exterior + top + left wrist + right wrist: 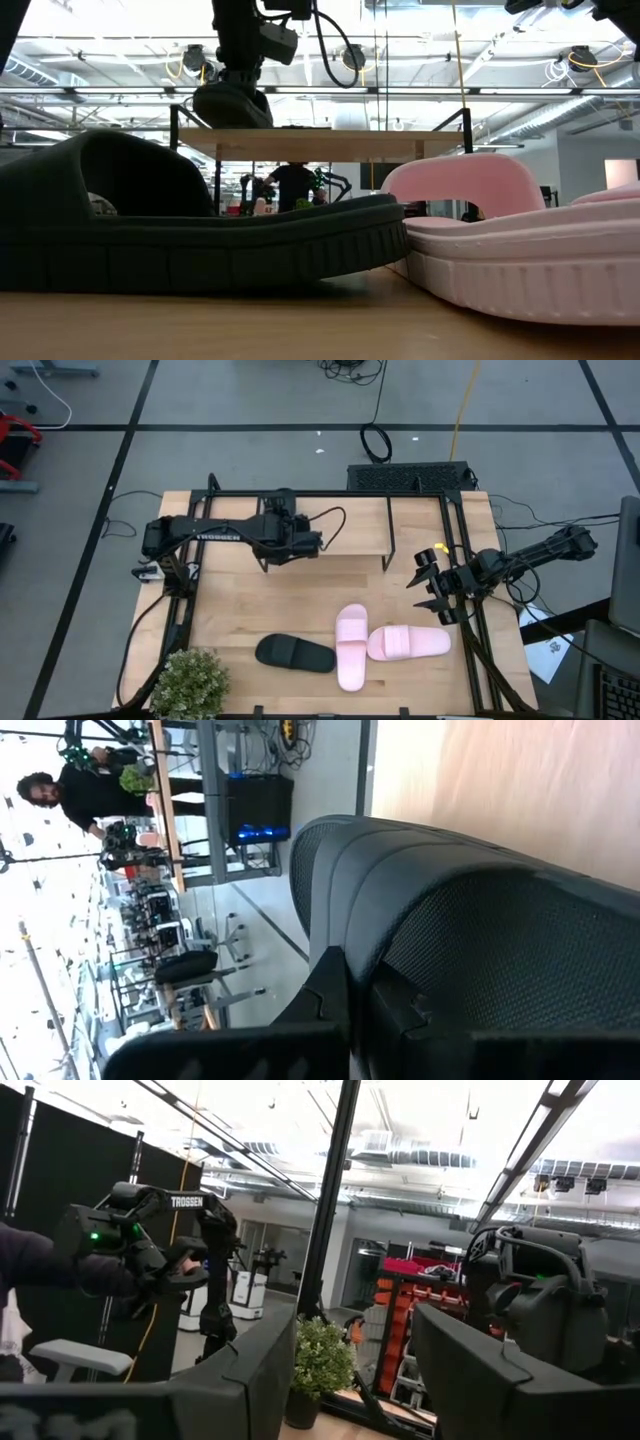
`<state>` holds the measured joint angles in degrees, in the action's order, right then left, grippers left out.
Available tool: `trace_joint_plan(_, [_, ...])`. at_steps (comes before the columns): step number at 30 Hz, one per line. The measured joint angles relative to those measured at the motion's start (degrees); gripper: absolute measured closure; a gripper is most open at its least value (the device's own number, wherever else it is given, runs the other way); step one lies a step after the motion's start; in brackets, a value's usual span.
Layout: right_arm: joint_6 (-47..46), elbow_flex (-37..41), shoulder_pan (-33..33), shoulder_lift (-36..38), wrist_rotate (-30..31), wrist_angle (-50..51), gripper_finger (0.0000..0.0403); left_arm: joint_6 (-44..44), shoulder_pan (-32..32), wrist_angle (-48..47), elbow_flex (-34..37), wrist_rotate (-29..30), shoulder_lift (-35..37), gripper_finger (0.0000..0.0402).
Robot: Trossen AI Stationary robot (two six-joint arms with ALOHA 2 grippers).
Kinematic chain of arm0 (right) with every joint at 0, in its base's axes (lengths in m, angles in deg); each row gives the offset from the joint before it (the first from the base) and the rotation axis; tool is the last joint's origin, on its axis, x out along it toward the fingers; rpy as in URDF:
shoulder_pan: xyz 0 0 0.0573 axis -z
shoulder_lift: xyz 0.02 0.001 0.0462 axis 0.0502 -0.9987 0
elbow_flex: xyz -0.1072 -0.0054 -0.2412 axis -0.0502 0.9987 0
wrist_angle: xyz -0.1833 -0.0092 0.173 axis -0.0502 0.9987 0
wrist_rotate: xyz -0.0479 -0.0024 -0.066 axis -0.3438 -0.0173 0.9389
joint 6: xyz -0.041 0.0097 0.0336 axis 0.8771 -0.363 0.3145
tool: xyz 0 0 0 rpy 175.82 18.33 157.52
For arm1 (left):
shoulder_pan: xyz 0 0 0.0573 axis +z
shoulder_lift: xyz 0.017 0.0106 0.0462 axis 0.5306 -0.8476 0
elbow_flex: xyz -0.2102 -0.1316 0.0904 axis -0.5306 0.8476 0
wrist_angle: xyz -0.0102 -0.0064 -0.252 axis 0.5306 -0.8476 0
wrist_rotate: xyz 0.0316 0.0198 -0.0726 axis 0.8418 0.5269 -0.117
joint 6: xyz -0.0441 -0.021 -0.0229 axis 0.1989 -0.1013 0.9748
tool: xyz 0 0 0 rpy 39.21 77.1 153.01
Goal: Pick and place slides into the shelf
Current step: Put the left black slide on the shelf
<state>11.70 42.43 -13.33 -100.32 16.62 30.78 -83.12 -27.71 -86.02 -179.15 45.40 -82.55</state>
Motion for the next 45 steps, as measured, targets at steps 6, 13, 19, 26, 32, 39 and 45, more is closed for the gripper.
trace_joint_plan(6, [-2.2, 0.0, 0.0, 0.0, -0.1, 0.0, 0.0211, -1.2, 1.5, 0.2, 0.0, -0.5, 0.0, 0.0401])
trace_joint_plan(13, [-2.2, 0.0, 0.0, 0.0, -0.1, 0.0, 0.0211, -1.6, 2.6, 0.1, 0.0, -1.0, 0.0, 0.0401])
trace_joint_plan(19, [-2.2, 0.0, 0.0, 0.0, -0.1, 0.0, 0.0211, -2.1, 2.7, 0.2, 0.0, -1.3, 0.0, 0.0402])
trace_joint_plan(26, [-2.2, 0.0, 0.0, 0.0, -0.1, 0.0, 0.0211, -2.4, 2.8, 0.4, 0.1, -1.6, 0.0, 0.0402])
trace_joint_plan(32, [-2.3, 0.0, 0.0, 0.0, -0.2, 0.1, 0.0211, -4.5, 3.7, 5.0, 5.1, -2.3, 2.0, 0.0401])
trace_joint_plan(39, [-2.3, 0.0, 0.0, 0.0, -0.2, 0.1, 0.0211, -5.0, 3.9, 12.0, 13.7, -2.9, 11.0, 0.0402])
trace_joint_plan(45, [-2.1, 0.0, 0.0, 0.0, -0.2, -0.3, 0.0211, -4.6, 3.0, 12.2, 17.3, -3.9, 14.8, 0.0401])
